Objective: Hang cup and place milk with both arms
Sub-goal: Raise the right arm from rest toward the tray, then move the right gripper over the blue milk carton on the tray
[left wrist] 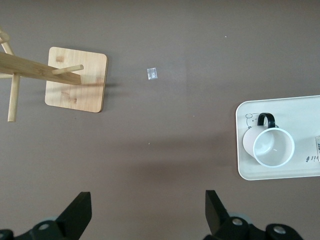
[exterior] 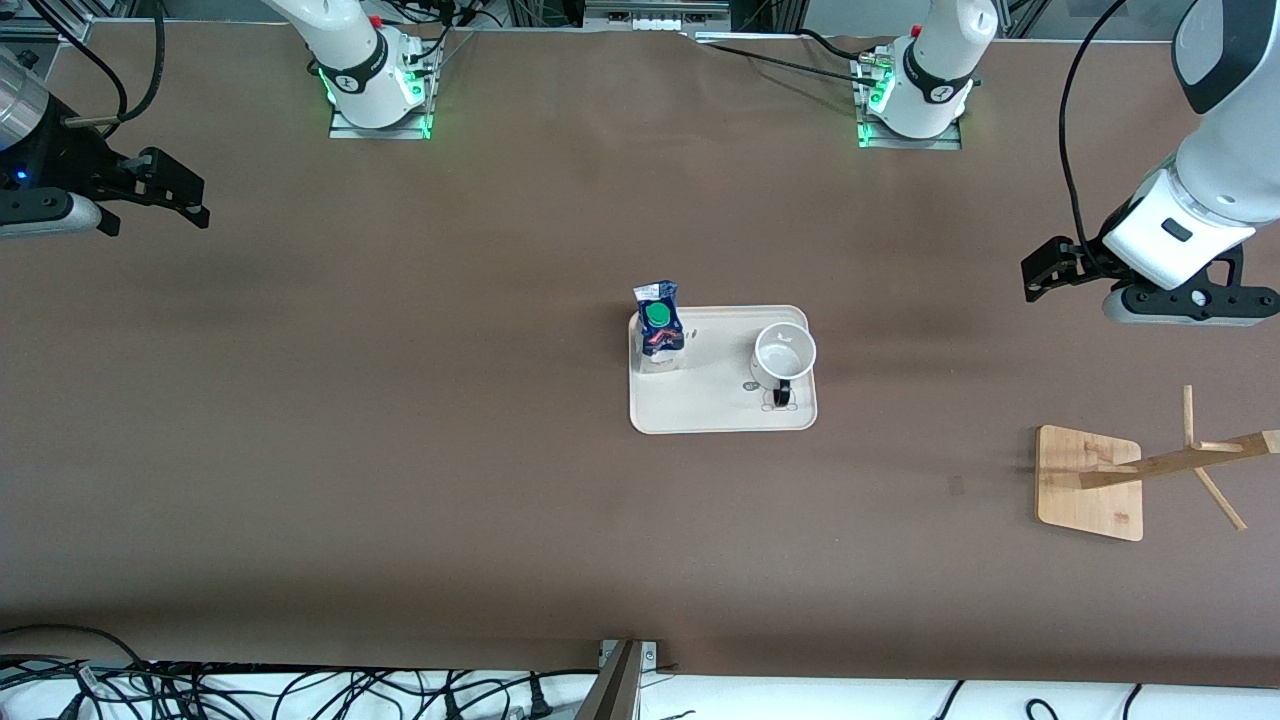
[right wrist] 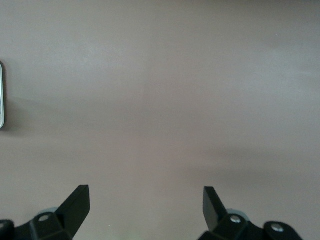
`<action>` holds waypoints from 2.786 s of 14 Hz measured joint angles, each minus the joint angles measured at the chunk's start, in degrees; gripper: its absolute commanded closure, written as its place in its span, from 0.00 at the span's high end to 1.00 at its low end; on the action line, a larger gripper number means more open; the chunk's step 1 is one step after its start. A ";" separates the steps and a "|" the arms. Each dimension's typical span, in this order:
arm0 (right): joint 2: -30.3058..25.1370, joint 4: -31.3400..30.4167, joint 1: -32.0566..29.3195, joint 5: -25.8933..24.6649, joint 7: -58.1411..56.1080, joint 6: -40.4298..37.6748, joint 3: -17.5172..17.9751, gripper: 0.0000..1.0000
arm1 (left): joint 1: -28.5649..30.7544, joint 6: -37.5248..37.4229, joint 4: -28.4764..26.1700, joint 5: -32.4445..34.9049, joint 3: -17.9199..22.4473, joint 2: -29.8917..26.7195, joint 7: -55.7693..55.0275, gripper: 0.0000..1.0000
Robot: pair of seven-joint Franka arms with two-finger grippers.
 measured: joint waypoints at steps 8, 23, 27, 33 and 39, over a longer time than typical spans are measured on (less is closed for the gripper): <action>0.00 0.09 0.00 0.00 0.12 -1.62 0.00 1.00 | 0.01 0.00 0.27 0.00 0.03 0.06 0.00 1.00; 7.55 2.75 12.58 5.67 1.27 -4.71 1.06 1.00 | -0.04 0.00 0.28 0.00 -0.01 0.10 0.00 1.00; 19.59 13.84 20.48 13.21 10.47 -2.51 1.22 1.00 | -0.04 0.00 0.29 0.00 -0.01 0.12 0.00 1.00; 35.56 23.47 33.50 13.38 22.12 14.12 1.18 1.00 | -0.04 0.00 0.29 0.00 -0.01 0.13 0.00 1.00; 41.35 24.43 38.76 8.91 26.96 20.28 1.12 1.00 | -0.04 0.00 0.29 0.00 -0.01 0.13 0.00 1.00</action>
